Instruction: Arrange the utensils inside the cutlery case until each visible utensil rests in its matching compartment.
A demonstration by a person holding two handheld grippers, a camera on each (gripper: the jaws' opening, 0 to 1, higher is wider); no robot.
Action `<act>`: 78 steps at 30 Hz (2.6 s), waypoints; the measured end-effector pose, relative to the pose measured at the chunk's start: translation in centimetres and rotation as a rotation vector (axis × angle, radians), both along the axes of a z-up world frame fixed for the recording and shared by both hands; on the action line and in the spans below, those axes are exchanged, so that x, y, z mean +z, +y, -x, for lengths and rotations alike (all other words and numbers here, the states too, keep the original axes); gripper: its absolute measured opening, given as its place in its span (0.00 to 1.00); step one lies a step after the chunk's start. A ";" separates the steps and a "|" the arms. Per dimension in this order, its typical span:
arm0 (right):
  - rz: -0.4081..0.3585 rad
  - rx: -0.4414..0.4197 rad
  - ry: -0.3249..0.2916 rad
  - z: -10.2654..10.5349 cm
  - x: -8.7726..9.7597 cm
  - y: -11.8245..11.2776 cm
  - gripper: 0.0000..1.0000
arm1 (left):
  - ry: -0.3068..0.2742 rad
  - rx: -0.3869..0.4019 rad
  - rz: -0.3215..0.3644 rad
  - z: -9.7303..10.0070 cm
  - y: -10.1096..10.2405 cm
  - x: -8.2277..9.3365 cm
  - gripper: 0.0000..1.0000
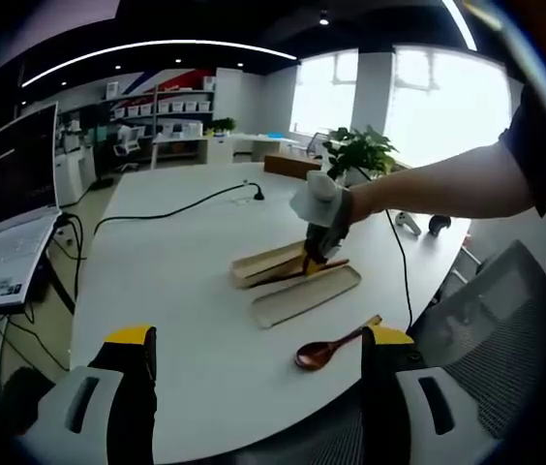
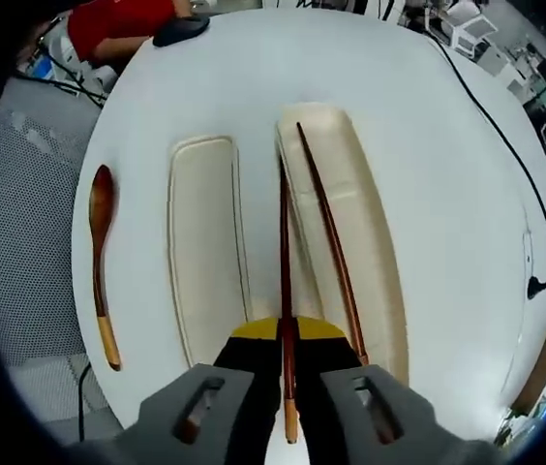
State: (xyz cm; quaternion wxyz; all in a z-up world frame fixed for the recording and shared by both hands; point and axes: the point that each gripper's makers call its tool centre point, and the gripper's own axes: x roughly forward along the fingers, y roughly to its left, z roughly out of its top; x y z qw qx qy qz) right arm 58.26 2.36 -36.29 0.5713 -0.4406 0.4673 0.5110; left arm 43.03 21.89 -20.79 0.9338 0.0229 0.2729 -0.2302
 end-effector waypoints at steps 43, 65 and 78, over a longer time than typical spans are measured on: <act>0.062 0.027 -0.129 -1.9 8.0 -2.4 0.00 | -0.022 -0.031 0.021 -0.2 -0.7 0.4 0.90; 0.153 0.160 -0.135 -3.7 4.7 2.7 0.00 | -0.016 -0.030 0.003 -0.1 -0.5 0.2 0.90; 0.212 0.217 -0.108 -4.0 1.4 2.7 0.00 | 0.013 -0.010 0.007 0.1 -0.2 -0.2 0.90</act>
